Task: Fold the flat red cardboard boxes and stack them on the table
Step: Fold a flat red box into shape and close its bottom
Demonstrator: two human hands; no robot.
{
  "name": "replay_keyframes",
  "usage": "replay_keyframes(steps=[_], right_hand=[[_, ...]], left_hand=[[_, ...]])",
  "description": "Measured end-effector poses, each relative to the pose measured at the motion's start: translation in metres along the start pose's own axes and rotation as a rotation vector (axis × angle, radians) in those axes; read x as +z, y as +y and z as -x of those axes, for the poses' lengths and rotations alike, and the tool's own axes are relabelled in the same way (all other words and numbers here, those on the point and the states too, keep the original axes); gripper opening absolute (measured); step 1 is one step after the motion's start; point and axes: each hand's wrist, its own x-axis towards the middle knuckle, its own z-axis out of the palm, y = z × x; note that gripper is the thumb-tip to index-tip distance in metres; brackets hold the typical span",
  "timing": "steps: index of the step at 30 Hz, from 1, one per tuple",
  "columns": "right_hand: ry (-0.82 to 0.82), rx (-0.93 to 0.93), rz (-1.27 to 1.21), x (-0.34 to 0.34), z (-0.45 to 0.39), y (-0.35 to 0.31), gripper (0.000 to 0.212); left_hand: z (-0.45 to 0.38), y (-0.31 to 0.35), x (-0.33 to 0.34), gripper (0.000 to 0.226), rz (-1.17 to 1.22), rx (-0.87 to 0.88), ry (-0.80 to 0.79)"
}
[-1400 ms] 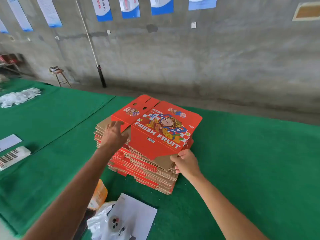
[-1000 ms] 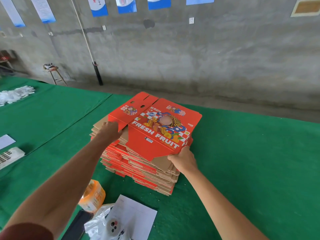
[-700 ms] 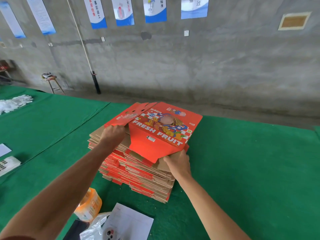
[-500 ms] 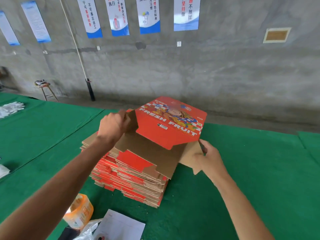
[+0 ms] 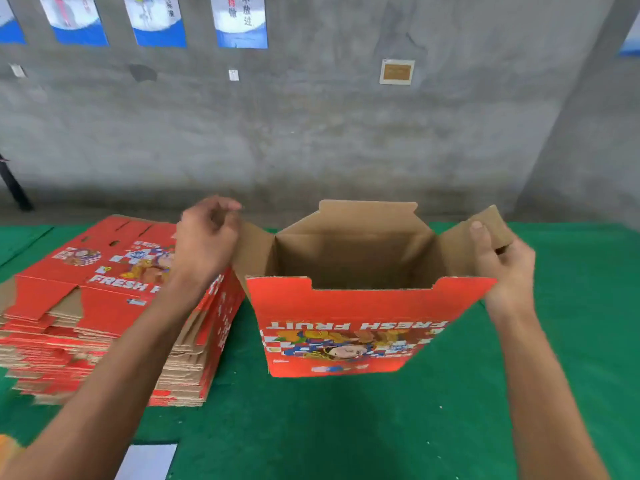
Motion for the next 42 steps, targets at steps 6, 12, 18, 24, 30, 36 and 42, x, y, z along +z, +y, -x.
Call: replay_keyframes(steps=[6,12,18,24,30,36,42], right_hand=[[-0.126,0.210,0.252,-0.028,0.028,0.103,0.027],[-0.034,0.336,0.262,-0.040,0.068,0.146,0.052],[0.045,-0.045,0.798,-0.038,0.082,0.149,0.023],[-0.113,-0.077,0.947,-0.041,0.098,0.146,0.012],[-0.347,0.217,0.877,-0.052,0.106,0.140,0.041],[-0.259,0.350,0.790,-0.049,0.105,0.137,0.040],[-0.266,0.405,0.570,-0.062,0.098,0.141,0.046]], left_hand=[[0.071,-0.065,0.067,0.022,-0.094,-0.362,-0.089],[0.120,-0.106,0.085,0.024,-0.068,-0.509,-0.055],[0.147,-0.124,0.089,0.017,-0.384,-0.086,0.036],[0.182,-0.109,0.090,0.013,0.032,-0.096,-0.135],[0.232,-0.093,0.059,0.074,0.438,-0.023,-0.521],[0.253,-0.077,0.072,0.092,0.524,-0.072,-0.404],[0.231,-0.072,0.080,0.053,0.300,-0.331,-0.354]])
